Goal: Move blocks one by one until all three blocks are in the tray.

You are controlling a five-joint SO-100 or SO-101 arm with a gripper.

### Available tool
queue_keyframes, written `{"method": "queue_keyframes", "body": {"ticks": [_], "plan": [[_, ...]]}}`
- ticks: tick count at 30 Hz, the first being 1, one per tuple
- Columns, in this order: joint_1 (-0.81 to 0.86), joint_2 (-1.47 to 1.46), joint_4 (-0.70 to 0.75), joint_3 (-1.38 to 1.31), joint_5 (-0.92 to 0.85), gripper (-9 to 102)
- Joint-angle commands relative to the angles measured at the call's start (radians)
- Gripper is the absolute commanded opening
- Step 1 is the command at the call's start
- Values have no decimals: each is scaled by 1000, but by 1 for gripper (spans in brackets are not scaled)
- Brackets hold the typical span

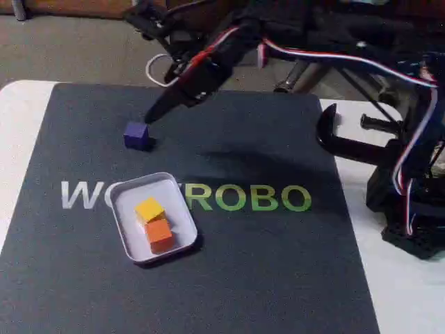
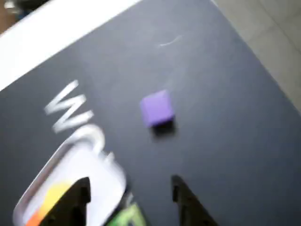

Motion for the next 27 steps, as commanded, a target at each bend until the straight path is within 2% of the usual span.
{"method": "queue_keyframes", "body": {"ticks": [1, 27], "plan": [[8, -77, 3, -146, -18, 19], [34, -434, -2, -460, -72, 19]]}}
